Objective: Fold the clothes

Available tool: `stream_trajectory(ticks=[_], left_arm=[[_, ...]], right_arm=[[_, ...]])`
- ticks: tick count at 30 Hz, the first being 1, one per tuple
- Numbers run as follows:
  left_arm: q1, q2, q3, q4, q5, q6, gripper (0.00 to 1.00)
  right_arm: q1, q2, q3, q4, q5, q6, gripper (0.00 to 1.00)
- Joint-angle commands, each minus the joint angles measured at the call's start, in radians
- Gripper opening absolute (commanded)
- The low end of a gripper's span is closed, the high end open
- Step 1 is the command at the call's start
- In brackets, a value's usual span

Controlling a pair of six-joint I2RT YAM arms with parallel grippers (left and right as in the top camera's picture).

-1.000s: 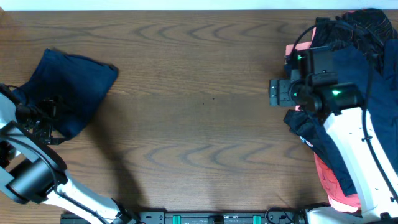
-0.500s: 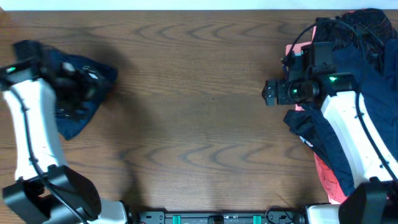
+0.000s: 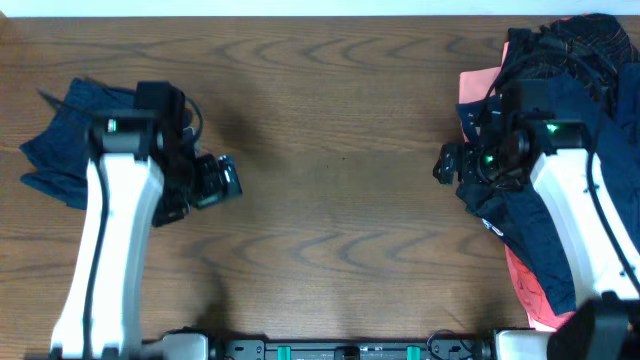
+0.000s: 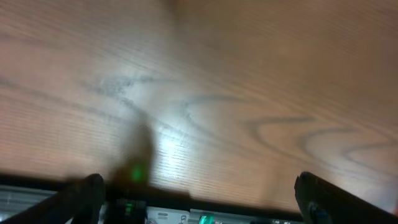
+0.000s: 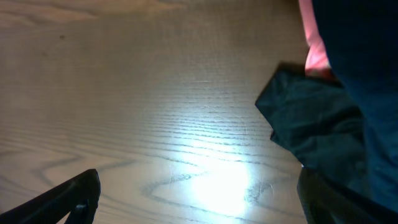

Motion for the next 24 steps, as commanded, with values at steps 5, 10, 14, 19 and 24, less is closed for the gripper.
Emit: stream_trajectory(ticks=[5,10,14,19,24], left_arm=[[-0.052,-0.52,-0.287,0.227,-0.048,0.016,0.98],[-0.052,-0.851,-0.418,0.342,-0.047,0.02,0.98],[-0.052,-1.014,-0.422,0.291,-0.047,0.02,0.98],[-0.052,-1.125,-0.422,0.272,-0.047,0.02,0.98],[-0.052,-1.136,-0.422,0.272,-0.047,0.02,0.98]], right_arm=[[0.025,-0.445,-0.257,0.183,0.174,0.098,0.99],[0.029,-0.756,-0.459,0.301,0.301,0.195,0.99],[0.029,-0.909,-0.514,0.226,0.302,0.195,0.99],[0.029,-0.988,-0.521,0.06,0.302,0.195,0.99],[0.029,-0.987,-0.521,-0.068,0.302,0.195,0.99]])
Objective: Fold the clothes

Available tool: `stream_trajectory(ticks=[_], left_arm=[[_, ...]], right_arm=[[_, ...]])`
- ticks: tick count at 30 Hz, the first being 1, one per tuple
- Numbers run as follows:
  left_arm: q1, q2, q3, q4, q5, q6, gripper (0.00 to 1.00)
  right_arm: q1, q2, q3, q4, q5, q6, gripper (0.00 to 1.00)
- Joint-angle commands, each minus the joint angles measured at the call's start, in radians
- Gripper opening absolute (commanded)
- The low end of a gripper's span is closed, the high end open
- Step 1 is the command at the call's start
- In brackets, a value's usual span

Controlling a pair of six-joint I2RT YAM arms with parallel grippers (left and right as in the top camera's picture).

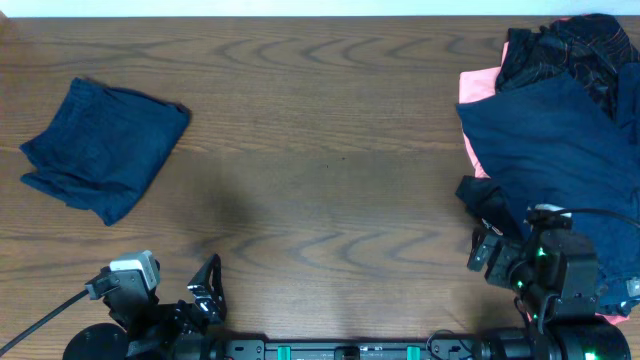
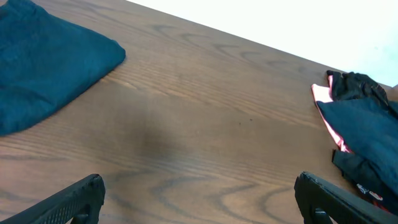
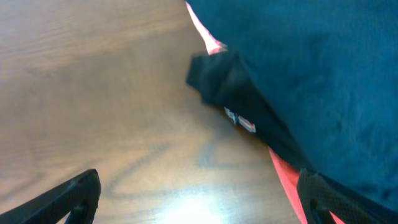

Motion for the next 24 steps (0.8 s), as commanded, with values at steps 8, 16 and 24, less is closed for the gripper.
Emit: stream_trajectory(ticks=[8,16,24], left_arm=[[-0.003,-0.004,-0.005,0.003,-0.012,0.017,0.98],[-0.003,-0.004,-0.005,0.003,-0.012,0.017,0.98],[-0.003,-0.004,-0.005,0.003,-0.012,0.017,0.98]], right_arm=[[0.005,-0.003,-0.005,-0.095,0.016,0.014,0.99],[0.005,-0.069,-0.028,0.003,0.035,-0.023,0.99],[0.006,-0.36,-0.318,0.403,-0.024,-0.182,0.99]])
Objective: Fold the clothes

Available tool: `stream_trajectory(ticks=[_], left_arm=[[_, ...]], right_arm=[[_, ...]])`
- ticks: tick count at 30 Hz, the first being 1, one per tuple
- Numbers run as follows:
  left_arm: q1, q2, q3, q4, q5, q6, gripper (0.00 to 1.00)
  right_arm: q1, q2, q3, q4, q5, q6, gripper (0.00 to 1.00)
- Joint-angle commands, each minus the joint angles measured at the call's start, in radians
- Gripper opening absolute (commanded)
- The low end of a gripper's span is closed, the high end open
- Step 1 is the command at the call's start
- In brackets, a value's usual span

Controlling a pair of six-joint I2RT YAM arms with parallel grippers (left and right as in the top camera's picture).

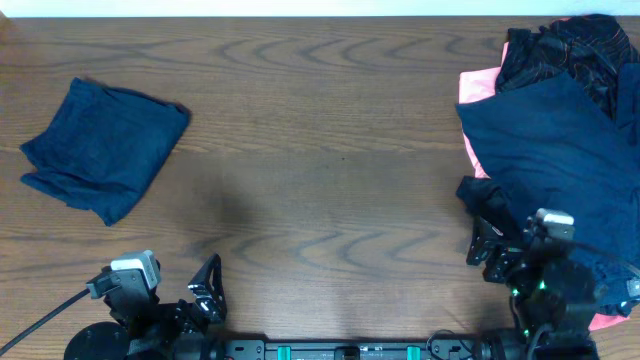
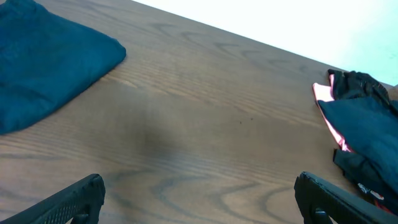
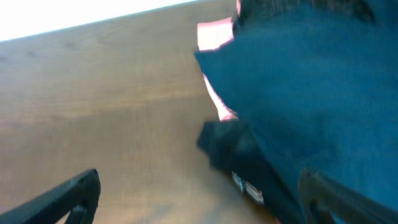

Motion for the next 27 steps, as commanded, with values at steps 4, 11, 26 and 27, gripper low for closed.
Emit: stream_trajectory(ticks=[4,11,26,27], left_arm=[[-0.003,-0.004,-0.001,0.003,-0.012,0.017,0.98],[-0.003,-0.004,-0.001,0.003,-0.012,0.017,0.98],[-0.003,-0.004,-0.001,0.003,-0.012,0.017,0.98],[-0.003,-0.004,-0.001,0.003,-0.012,0.017,0.98]], right_arm=[[0.004,-0.222,-0.235,0.208,-0.026,-0.078,0.99],[0.001,-0.219,-0.423,0.573,-0.038,-0.218,0.99],[0.0,-0.215,-0.444,0.616,-0.045,-0.275,0.99],[0.0,-0.215,-0.444,0.616,-0.045,-0.275,0.99]])
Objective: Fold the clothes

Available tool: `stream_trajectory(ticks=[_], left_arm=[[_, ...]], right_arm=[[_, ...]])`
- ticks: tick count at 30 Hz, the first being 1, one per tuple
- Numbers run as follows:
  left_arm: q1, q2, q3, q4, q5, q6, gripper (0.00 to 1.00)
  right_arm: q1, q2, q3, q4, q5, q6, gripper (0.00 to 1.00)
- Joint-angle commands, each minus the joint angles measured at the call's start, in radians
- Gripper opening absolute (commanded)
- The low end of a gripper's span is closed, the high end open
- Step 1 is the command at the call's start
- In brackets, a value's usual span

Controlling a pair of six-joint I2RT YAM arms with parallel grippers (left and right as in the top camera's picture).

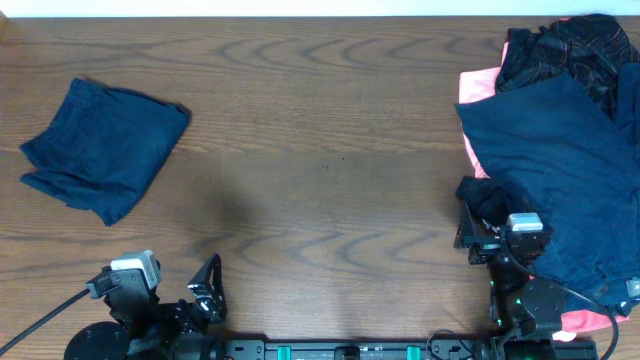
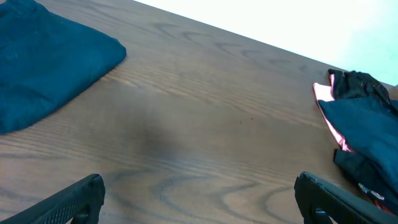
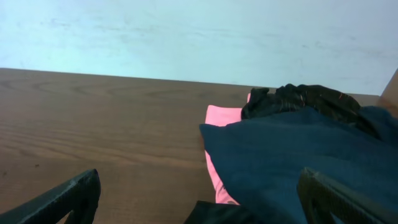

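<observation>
A folded blue garment [image 1: 100,150] lies at the table's far left, also in the left wrist view as the folded garment [image 2: 43,68]. At the right edge sits an unfolded pile: a navy garment [image 1: 560,150] over a pink one [image 1: 478,85], with a black patterned piece [image 1: 560,40] behind. My left gripper [image 1: 200,295] rests at the front edge, open and empty [image 2: 199,205]. My right gripper [image 1: 478,235] is open and empty [image 3: 199,205] at the front right, facing the navy garment [image 3: 292,155].
The brown wooden table [image 1: 330,150] stretches between the folded garment and the pile. A black flap with a small label pokes out of the pile's left edge [image 1: 480,195]. A pale wall [image 3: 186,31] rises behind the table.
My right wrist has tilted up, so its view now takes in the wall and the whole pile; in the overhead view the gripper sits slightly farther from the front edge. The left arm has not moved.
First both arms reached out over the table, the left beside the folded blue garment, the right at the pile's left edge, both open. Then both were drawn back to the front edge. The right wrist has since lifted its view towards the pile.
</observation>
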Motion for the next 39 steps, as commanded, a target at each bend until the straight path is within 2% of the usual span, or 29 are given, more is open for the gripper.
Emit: stream_trajectory(ticks=[1,24,29,34,39], left_arm=[[-0.003,-0.004,0.0,0.003,-0.012,0.017,0.98],[-0.003,-0.006,-0.002,0.005,-0.012,0.017,0.98],[0.022,-0.021,-0.031,-0.037,-0.036,0.023,0.98],[0.068,-0.076,-0.13,-0.035,-0.125,0.041,0.98],[0.069,-0.194,-0.29,0.095,-0.128,0.105,0.98]], right_arm=[[0.0,-0.003,-0.006,0.003,-0.006,-0.018,0.99],[0.0,-0.003,-0.006,0.003,-0.006,-0.018,0.99],[0.0,-0.003,-0.006,0.003,-0.006,-0.018,0.99],[0.0,-0.003,-0.006,0.003,-0.006,-0.018,0.99],[0.0,-0.003,-0.006,0.003,-0.006,-0.018,0.99]])
